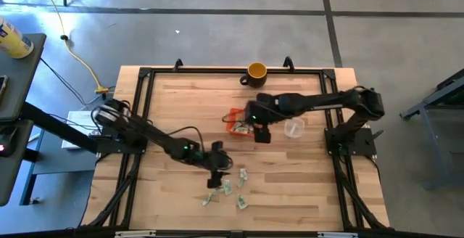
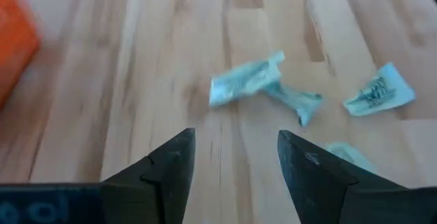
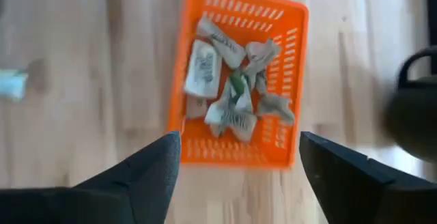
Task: Pick and place items into bin
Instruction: Put the white stevia packet into the orange bin
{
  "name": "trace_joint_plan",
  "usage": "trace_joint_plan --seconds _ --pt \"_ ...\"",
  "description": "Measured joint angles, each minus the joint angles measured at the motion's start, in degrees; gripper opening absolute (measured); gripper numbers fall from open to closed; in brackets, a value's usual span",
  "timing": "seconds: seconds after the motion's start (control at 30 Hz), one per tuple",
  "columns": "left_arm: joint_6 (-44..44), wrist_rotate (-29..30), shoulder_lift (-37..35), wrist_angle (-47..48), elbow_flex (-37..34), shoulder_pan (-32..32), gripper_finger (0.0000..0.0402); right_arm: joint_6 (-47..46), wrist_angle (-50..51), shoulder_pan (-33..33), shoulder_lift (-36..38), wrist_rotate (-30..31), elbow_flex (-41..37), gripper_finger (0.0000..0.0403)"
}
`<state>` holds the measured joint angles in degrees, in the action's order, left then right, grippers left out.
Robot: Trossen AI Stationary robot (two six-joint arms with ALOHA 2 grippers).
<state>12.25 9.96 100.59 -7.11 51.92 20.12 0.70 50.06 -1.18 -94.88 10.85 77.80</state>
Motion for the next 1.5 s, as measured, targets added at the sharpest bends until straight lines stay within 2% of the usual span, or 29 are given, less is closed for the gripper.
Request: trace_joint_plan --seconds 0.1,0.23,0.37,0.5,0.63,0.8,0.97,1.03,1.1,1.27,1.4,1.5 --pt "-8.42 -0.93 4.11 -0.17 4.41 -0.79 0.0243 -1.21 3.56 3.53 3.58 3.55 -0.15 0.0292" --pt "-16.07 -6.19 7.70 0.94 9.71 -2.66 0.0236 -7.17 3.54 7.90 8.02 7.90 -4.71 0.0292" --pt "-26.42 -8.23 8.35 4.86 13.48 -3.09 0.0228 -16.48 3.37 11.35 11.53 8.10 -11.77 0.0292" --pt "-36.29 -12.14 8.35 8.02 14.08 -2.93 0.0225 -23.37 -0.37 14.47 13.65 8.30 -17.43 0.0291" --pt "-39.95 -12.48 8.35 8.54 14.06 -2.88 0.0225 -26.75 -2.56 16.81 13.89 9.68 -19.11 0.0291" --pt "-40.73 -12.59 12.38 5.49 14.43 -4.04 0.0225 -27.71 -4.03 18.22 13.89 13.84 -18.76 0.0291" --pt "-42.60 -6.40 16.93 5.50 18.13 -4.04 0.0222 -28.39 -4.42 18.24 13.89 14.08 -18.69 0.0291" --pt "-42.52 -6.58 17.43 6.90 19.41 -4.48 0.0206 -29.20 -3.98 18.24 13.91 13.67 -18.67 0.0291" --pt "-42.03 -7.73 17.72 8.93 20.81 -4.89 0.0171 -29.21 -3.74 18.22 13.91 13.61 -18.68 0.0291" --pt "-41.42 -6.52 17.40 19.53 24.03 -5.52 0.0032 -29.03 -2.57 18.21 13.91 15.58 -18.68 0.0291" --pt "-36.50 -4.20 16.62 32.07 28.60 -5.53 0.0038 -28.87 -1.57 17.90 13.91 17.39 -18.67 0.0291" --pt "-36.87 -0.16 14.69 39.90 32.93 -5.60 0.0036 -28.38 -1.08 17.58 13.91 18.88 -18.67 0.0291"
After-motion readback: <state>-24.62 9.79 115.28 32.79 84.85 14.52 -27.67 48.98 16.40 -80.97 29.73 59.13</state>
